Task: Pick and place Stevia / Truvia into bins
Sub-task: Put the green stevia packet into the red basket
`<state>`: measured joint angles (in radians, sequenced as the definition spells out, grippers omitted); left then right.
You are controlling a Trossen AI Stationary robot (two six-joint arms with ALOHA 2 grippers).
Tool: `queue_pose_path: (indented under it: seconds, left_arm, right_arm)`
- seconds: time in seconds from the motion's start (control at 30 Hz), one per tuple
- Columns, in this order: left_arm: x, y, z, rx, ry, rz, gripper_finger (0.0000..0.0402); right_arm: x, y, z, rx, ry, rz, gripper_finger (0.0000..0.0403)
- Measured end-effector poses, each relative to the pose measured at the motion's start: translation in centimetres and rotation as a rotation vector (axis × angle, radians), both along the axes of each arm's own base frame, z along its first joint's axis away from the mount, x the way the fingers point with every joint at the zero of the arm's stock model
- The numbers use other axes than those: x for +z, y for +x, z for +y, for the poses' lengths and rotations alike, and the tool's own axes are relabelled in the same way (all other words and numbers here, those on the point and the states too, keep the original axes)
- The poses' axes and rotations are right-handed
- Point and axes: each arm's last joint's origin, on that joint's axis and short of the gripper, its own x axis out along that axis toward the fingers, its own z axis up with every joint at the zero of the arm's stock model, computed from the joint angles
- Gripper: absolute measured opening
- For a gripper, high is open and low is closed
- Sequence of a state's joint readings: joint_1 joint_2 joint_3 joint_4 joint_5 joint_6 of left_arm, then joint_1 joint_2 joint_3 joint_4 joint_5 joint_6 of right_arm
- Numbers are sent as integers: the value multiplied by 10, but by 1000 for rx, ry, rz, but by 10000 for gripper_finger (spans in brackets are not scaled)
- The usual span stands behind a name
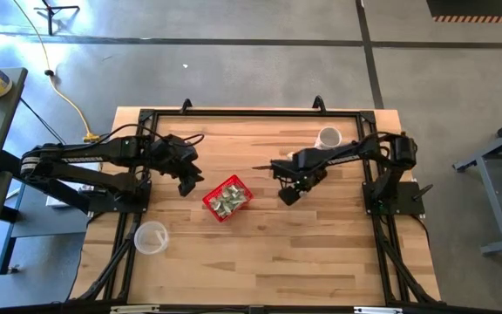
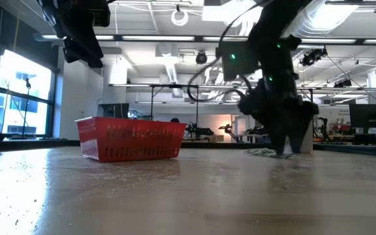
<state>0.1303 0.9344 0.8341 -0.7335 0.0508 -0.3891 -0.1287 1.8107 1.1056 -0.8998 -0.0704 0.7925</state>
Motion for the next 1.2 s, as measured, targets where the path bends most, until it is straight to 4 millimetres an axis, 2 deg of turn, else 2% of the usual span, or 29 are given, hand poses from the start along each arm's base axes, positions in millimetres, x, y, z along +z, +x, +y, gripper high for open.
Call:
queue_pose_path:
  seconds: [0.17, 0.27, 0.37, 0.5, 0.57, 0.67, 0.73, 0.83, 0.9, 1.0, 1.07, 1.13, 1.2]
  left_arm:
    - [0, 0, 1, 11, 12, 2, 179]
    - [0, 0, 1, 11, 12, 2, 179]
    - [0, 0, 1, 12, 12, 2, 179]
    - [0, 0, 1, 12, 12, 2, 179]
    - [0, 0, 1, 12, 13, 2, 179]
    - [0, 0, 1, 12, 14, -5, 179]
    - [0, 0, 1, 13, 14, -5, 179]
    - [0, 0, 1, 13, 14, -4, 179]
    - [0, 0, 1, 13, 14, -4, 179]
    - [1, 1, 1, 25, 25, -11, 179]
    - [1, 1, 1, 36, 28, -16, 179]
    - [1, 1, 2, 37, 28, -16, 179]
    - [1, 1, 2, 37, 28, -16, 179]
  right_arm:
    - [-16, -5, -2, -64, -66, -34, 259]
    - [-24, -7, -4, -91, -62, -62, 240]
    - [-26, -5, -7, -107, -45, -99, 178]
    - [-17, 7, -8, -40, -56, -155, 38]
    - [-5, 25, -8, 80, -61, -263, 16]
    - [35, 60, -4, 272, 4, -526, 23]
    - [67, 80, -3, 393, -3, -704, 12]
    - [93, 98, -6, 525, -54, -845, 6]
    - [94, 108, -13, 538, -42, -857, 19]
    - [68, 124, -18, 539, 72, -810, 51]
    - [56, 139, -14, 553, 131, -808, 79]
    - [60, 151, -8, 552, 154, -817, 111]
    - [67, 154, -4, 585, 159, -772, 145]
